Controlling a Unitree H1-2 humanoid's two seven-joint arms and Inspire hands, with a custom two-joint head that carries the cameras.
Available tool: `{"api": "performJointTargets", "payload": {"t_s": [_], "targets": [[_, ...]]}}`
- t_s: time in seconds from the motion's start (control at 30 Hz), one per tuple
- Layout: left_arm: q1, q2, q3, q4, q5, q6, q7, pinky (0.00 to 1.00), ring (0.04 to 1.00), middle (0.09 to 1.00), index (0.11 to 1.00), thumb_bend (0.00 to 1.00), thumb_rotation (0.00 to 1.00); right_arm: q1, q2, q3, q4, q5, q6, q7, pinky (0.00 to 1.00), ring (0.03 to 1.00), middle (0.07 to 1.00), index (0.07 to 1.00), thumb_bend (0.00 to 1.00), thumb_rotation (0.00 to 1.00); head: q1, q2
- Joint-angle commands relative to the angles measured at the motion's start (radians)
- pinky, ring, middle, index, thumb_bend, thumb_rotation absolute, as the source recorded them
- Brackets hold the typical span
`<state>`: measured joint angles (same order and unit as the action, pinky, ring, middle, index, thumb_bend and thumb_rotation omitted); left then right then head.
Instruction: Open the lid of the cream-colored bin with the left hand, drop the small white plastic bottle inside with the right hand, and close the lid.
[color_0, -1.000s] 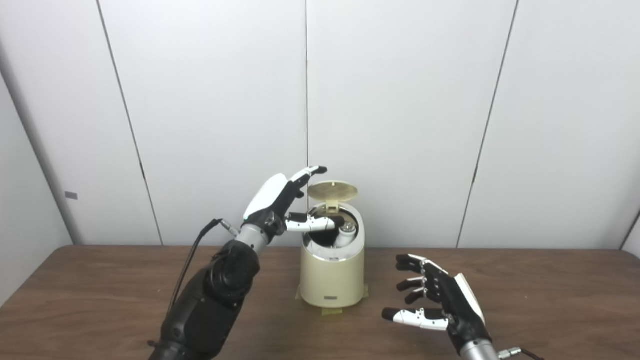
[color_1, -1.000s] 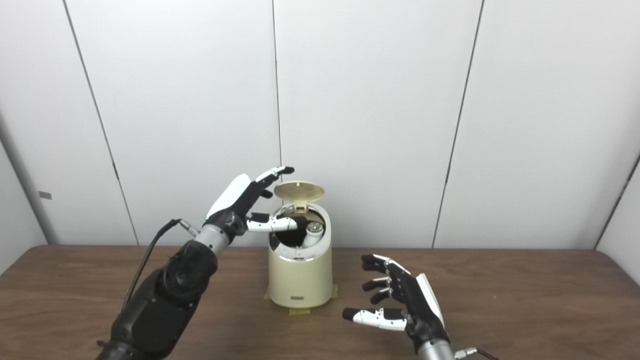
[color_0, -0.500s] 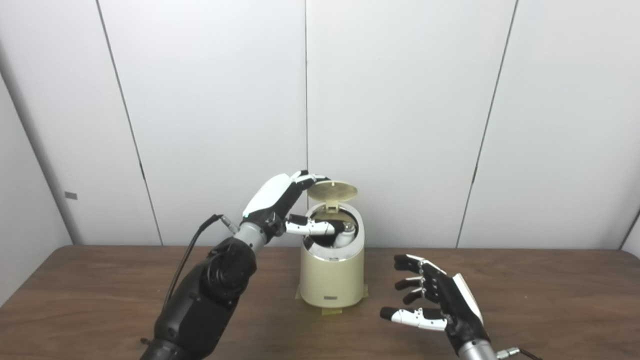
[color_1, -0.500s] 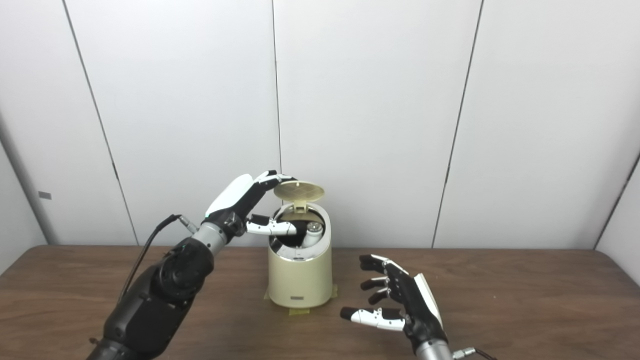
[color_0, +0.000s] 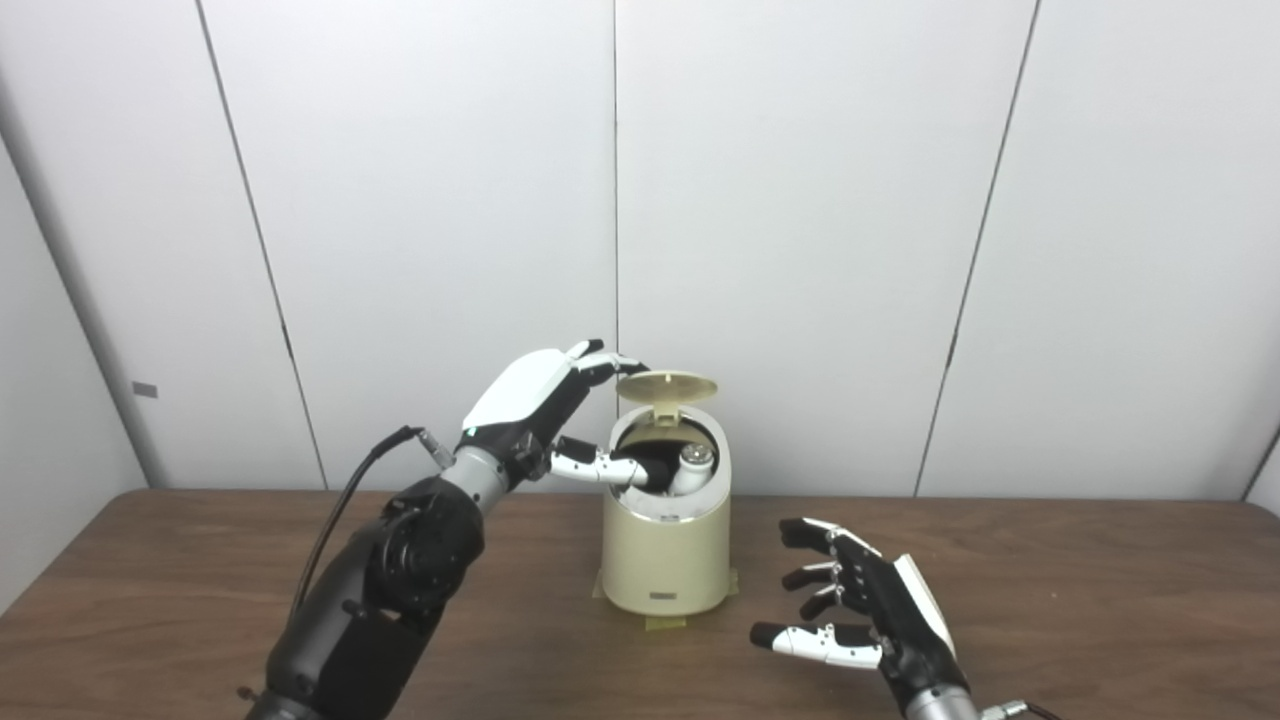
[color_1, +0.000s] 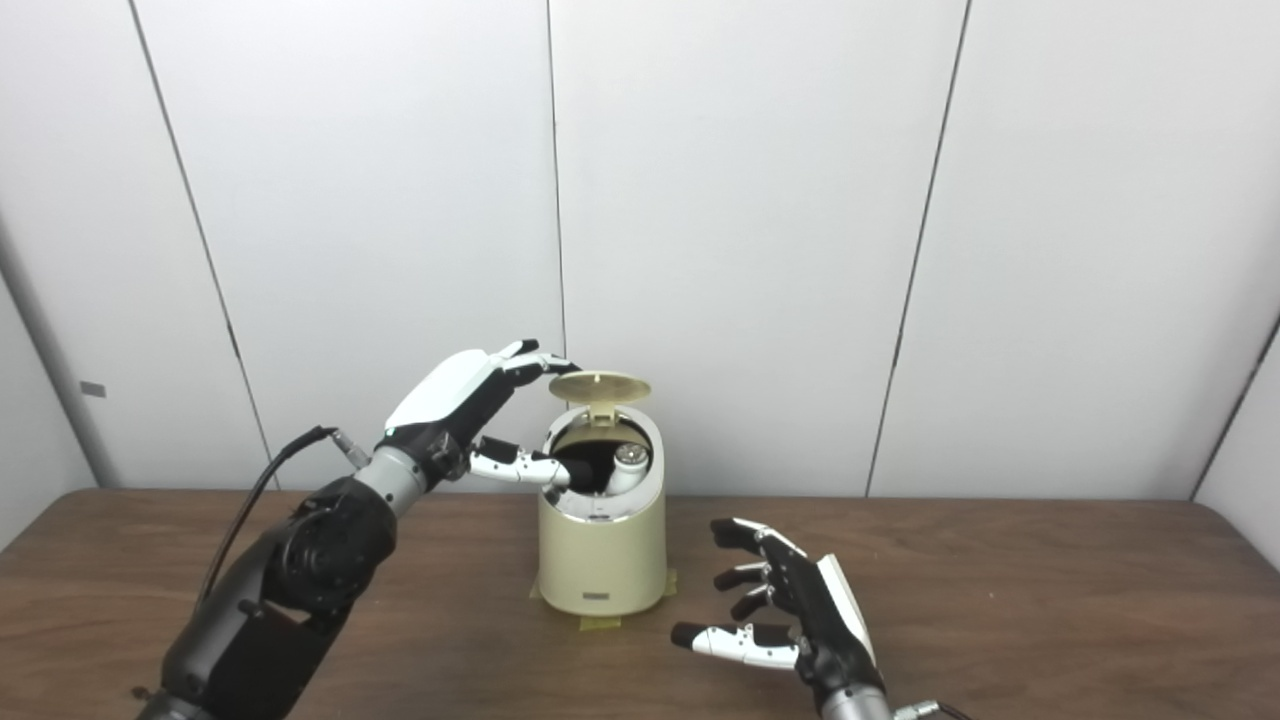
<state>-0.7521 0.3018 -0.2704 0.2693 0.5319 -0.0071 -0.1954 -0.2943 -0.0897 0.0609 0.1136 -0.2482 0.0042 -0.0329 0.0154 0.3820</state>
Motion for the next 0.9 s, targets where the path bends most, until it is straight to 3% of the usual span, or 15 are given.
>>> {"api": "performJointTargets", "payload": {"t_s": [0.0,0.5,0.87], "targets": [[-0.049,0.015,0.006,-0.031,0.006,-0.014,0.009,1.0,1.0,0.884,0.831,0.89,0.44,-0.037,-0.002,0.0,-0.018,-0.003,-0.019,-0.009,0.46,0.623,0.779,0.756,0.77,0.22,0.0,0.0],[-0.022,0.015,-0.009,-0.069,0.01,-0.024,-0.029,1.0,1.0,0.875,0.829,0.9,0.47,-0.036,-0.002,-0.002,-0.033,-0.004,0.009,-0.002,0.47,0.634,0.777,0.757,0.78,0.25,-0.003,0.009],[-0.008,0.026,-0.033,-0.072,0.023,-0.098,-0.028,1.0,1.0,0.854,0.826,0.93,0.49,-0.04,0.002,0.004,-0.022,-0.017,0.012,-0.009,0.47,0.646,0.782,0.759,0.76,0.23,-0.005,0.01]]}}
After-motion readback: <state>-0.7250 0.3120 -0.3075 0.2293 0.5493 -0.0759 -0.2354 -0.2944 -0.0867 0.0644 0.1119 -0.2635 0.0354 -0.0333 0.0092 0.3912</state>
